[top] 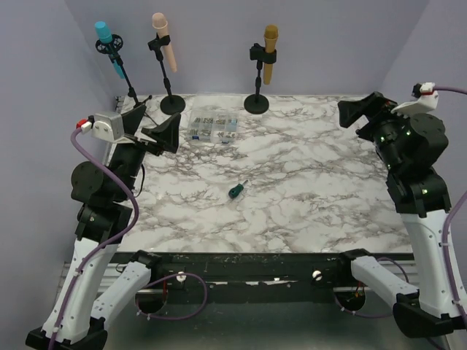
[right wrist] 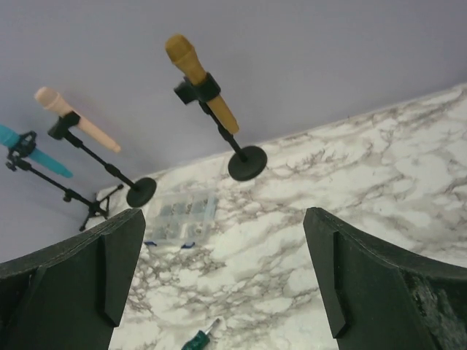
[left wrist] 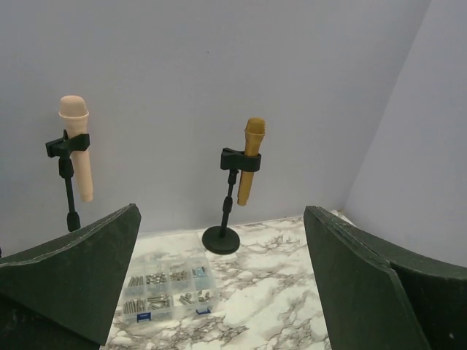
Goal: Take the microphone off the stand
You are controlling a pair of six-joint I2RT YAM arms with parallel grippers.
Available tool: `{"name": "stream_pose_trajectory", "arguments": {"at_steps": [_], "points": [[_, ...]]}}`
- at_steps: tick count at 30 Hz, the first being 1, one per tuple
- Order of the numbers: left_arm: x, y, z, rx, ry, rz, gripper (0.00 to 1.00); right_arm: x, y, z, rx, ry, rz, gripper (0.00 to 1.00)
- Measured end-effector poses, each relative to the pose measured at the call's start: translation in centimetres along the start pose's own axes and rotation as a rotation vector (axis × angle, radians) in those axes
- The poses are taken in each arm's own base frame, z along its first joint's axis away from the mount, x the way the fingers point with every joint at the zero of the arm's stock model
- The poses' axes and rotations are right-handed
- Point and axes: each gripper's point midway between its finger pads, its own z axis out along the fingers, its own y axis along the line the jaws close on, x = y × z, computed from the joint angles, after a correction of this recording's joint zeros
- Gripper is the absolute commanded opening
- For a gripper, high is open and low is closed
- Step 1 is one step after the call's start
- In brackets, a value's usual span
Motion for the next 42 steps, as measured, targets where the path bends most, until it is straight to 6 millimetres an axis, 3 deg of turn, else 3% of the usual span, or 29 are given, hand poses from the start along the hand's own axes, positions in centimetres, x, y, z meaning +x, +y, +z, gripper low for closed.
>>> {"name": "stream_pose_trajectory", "arguments": {"at_steps": [8,15,18,24,27,30,33,36,39,42], "points": [[2.6,0.5,0.4,0.003,0.027,0.009,0.99,10.6,-2.9,2.8,0.028,0.230,0.021,1.00],[5.5,1.0,1.5,-0.003,0.079,-0.009,0.99,18.0,-3.5,4.7,-0.019,0.417,0.071,1.00],[6.7,0.9,1.8,0.010,0.109,-0.019,0.99,22.2,-3.7,5.4,-0.051,0.529,0.094,1.00],[8.6,0.6,2.7,0.037,0.161,-0.028,0.99,32.2,-5.0,4.0,-0.085,0.758,0.170,1.00],[9.5,0.7,2.9,0.037,0.188,-0.030,0.99,35.7,-3.5,3.3,-0.130,0.830,0.163,1.00],[9.8,0.7,3.0,0.042,0.196,-0.031,0.99,36.8,-1.4,3.8,-0.201,0.828,0.139,1.00],[10.1,0.6,3.2,0.047,0.210,-0.033,0.99,36.3,-0.2,5.8,-0.227,0.793,0.112,1.00],[10.5,0.4,3.6,0.059,0.227,-0.036,0.99,33.5,1.3,9.9,-0.242,0.694,0.068,1.00],[11.1,0.3,3.7,0.072,0.247,-0.041,0.99,29.3,3.2,13.7,-0.269,0.547,0.031,1.00],[11.4,0.2,3.7,0.076,0.258,-0.045,0.99,25.0,5.0,16.2,-0.296,0.409,0.012,1.00]]}}
